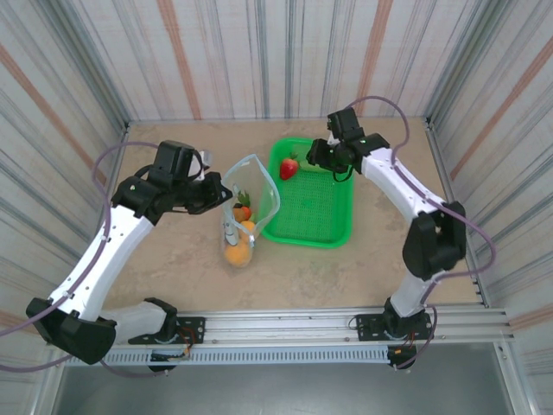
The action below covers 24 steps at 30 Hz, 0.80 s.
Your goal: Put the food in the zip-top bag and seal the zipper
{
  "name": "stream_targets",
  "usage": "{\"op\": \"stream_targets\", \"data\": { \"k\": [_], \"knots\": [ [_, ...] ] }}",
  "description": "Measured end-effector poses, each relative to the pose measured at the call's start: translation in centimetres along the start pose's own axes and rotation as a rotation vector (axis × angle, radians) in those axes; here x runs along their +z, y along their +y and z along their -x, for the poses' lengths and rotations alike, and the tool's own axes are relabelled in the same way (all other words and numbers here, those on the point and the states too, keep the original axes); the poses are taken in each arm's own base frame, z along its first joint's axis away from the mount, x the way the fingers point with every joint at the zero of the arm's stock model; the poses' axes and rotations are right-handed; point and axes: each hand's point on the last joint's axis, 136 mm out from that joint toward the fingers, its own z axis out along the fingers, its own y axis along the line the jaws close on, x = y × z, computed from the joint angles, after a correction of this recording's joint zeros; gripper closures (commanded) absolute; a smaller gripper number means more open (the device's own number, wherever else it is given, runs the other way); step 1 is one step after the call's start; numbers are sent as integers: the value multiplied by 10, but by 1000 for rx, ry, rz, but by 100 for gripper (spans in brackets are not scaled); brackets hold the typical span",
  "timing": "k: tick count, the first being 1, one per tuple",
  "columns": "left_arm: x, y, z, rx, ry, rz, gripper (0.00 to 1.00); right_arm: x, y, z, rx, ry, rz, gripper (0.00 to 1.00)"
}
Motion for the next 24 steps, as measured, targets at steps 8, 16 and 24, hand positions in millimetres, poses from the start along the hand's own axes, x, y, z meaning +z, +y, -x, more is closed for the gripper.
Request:
{"op": "stream_targets", "data": {
  "k": [8,16,24],
  "knots": [
    [-7,8,-7,-16,14,19,100,98,-12,-10,55,113,-25,28],
    [-11,16,-13,-14,41,47,100,136,6,12,126,59,8,29],
    [-18,17,-12,0,40,54,100,166,10,6,161,66,-12,34]
  ]
}}
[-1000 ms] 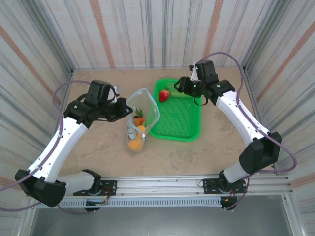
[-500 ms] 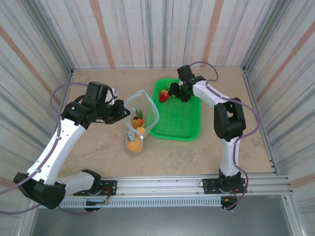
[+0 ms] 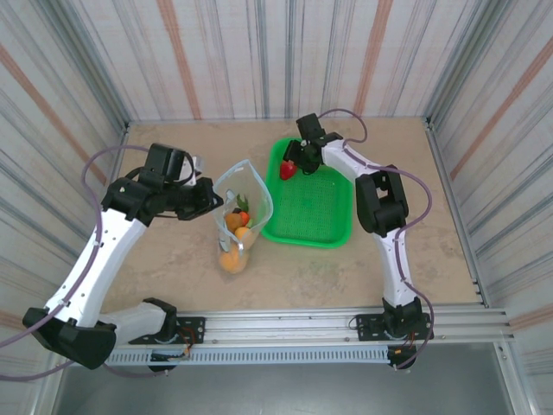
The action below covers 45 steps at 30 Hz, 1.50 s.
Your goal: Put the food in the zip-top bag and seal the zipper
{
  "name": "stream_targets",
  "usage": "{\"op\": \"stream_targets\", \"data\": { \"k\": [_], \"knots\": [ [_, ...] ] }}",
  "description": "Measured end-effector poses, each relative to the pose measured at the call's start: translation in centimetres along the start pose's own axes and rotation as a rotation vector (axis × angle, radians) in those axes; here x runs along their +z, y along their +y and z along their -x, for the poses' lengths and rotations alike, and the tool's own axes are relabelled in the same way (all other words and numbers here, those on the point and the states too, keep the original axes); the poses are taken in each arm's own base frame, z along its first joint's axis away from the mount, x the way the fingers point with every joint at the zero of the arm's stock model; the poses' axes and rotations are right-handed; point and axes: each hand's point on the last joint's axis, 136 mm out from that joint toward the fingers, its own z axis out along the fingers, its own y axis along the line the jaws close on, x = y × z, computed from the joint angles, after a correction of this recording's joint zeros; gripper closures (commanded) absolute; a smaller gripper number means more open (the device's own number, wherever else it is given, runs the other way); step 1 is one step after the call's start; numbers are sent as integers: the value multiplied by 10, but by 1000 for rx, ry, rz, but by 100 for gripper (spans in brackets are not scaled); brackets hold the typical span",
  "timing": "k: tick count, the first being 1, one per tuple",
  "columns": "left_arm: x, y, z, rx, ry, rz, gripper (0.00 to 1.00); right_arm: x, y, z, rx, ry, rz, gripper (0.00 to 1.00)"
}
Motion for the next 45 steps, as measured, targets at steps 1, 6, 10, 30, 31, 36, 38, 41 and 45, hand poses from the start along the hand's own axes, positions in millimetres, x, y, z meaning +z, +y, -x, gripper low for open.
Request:
{"op": "stream_targets", "data": {
  "k": [1,6,10,30,31,36,38,41,45],
  "knots": [
    [0,0,0,1,0,0,100,3,-2,-2,0,-2,-10,35],
    [-1,2,2,-4,-7,4,100,8,0,-2,-5,-21,-26,44],
    [-1,2,2,-4,-6,5,100,9,0,0,-4,-31,-28,53],
    [1,-1,1,-14,0,-15,100,-15,-12,-40,-143,104,-31,33],
    [1,-1,2,-13,-1,-17,100,-15,-11,-42,-148,113,-29,33],
    [1,-1,2,-15,-3,-18,100,-15,-7,-53,-170,148,-18,34],
    [1,-1,2,-15,-2,-18,100,-14,-8,-56,-169,158,-12,34],
    [1,-1,2,-15,-2,-18,100,-12,-13,-61,-164,174,-13,35],
    [0,-1,2,-15,-3,-18,100,-20,-21,-64,-153,175,-2,36]
  ]
}}
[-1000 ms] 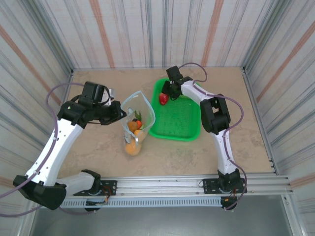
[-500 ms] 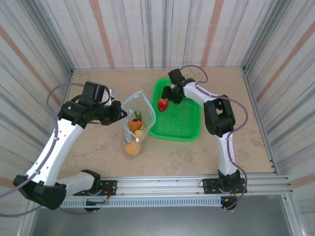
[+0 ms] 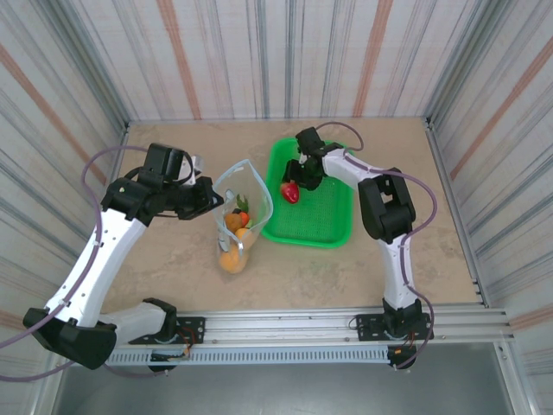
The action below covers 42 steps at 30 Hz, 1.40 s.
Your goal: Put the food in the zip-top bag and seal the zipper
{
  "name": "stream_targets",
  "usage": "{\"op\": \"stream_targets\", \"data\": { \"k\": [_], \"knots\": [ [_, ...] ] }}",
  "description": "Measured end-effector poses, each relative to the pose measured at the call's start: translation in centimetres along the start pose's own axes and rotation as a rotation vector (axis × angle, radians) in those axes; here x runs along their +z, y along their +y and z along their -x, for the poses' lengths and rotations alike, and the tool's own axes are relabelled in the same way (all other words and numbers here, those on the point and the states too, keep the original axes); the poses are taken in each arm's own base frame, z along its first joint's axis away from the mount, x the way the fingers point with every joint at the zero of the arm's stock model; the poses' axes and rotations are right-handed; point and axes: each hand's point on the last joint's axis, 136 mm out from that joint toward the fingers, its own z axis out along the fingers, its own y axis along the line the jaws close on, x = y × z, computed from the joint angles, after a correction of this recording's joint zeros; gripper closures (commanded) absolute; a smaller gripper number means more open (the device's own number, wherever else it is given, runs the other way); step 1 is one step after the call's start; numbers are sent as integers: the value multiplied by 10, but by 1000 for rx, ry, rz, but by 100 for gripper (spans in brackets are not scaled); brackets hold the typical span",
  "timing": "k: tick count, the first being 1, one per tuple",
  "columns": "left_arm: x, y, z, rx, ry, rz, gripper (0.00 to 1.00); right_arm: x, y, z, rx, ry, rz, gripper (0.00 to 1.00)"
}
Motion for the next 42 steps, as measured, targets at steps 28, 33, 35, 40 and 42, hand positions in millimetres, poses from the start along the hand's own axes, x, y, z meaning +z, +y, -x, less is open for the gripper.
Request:
{"op": "stream_targets", "data": {
  "k": [28,33,35,40,42],
  "knots": [
    [1,-2,0,4,-3,-13,100,-7,19,-32,-151,69,117,25],
    [1,-3,0,4,1,-19,100,0,13,-46,-144,107,126,27],
    [1,-3,-1,4,2,-19,100,-1,14,-45,-145,104,130,30],
    [2,-3,0,5,3,-22,100,-1,14,-45,-145,102,130,42],
    [2,-4,0,5,4,-23,100,0,14,-45,-142,103,129,46]
  ]
}}
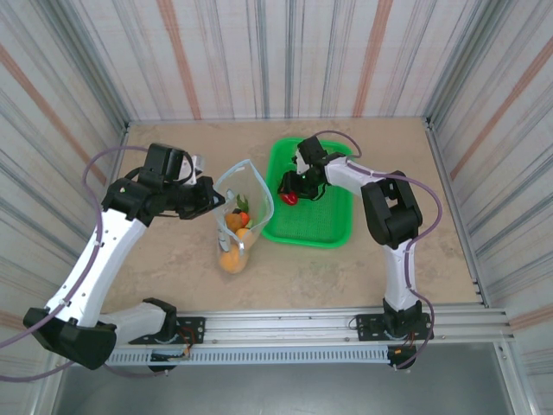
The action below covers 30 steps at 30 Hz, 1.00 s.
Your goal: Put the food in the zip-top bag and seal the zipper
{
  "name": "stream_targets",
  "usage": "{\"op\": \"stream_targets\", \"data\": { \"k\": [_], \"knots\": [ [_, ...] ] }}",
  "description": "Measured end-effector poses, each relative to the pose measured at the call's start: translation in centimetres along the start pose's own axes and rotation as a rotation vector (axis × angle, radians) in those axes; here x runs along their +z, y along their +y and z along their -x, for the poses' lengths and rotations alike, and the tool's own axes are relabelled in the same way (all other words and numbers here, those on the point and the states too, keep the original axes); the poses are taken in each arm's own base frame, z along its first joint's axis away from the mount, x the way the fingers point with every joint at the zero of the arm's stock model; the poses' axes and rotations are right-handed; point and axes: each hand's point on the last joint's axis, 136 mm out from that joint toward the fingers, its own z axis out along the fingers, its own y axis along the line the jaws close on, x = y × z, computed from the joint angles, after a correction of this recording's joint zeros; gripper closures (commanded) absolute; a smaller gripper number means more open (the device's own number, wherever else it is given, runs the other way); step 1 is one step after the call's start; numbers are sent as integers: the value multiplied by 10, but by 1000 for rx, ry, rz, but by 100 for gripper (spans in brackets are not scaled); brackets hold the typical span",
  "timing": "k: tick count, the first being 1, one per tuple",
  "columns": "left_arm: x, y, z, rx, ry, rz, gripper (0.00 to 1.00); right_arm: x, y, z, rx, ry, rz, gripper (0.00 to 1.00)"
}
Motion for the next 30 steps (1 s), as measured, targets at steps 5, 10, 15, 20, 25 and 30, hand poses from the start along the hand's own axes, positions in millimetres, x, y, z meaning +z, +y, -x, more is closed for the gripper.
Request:
{"op": "stream_targets", "data": {
  "k": [5,10,15,20,25,30],
  "knots": [
    [0,0,0,0,1,-2,100,-2,0,1,0,-7,-6,50],
    [1,-2,3,5,-8,-9,100,-33,5,-2,-4,-64,-40,51],
    [2,-5,7,-7,-24,-24,100,-97,37,-14,-62,-172,-44,52],
    [7,-7,11,-26,-40,-44,100,-166,79,-27,-147,-293,-9,51],
    [9,-15,14,-20,-53,-67,100,-216,111,-48,-228,-357,59,51],
    [9,-19,17,-15,-63,-87,100,-242,156,-73,-338,-349,187,50]
  ]
}}
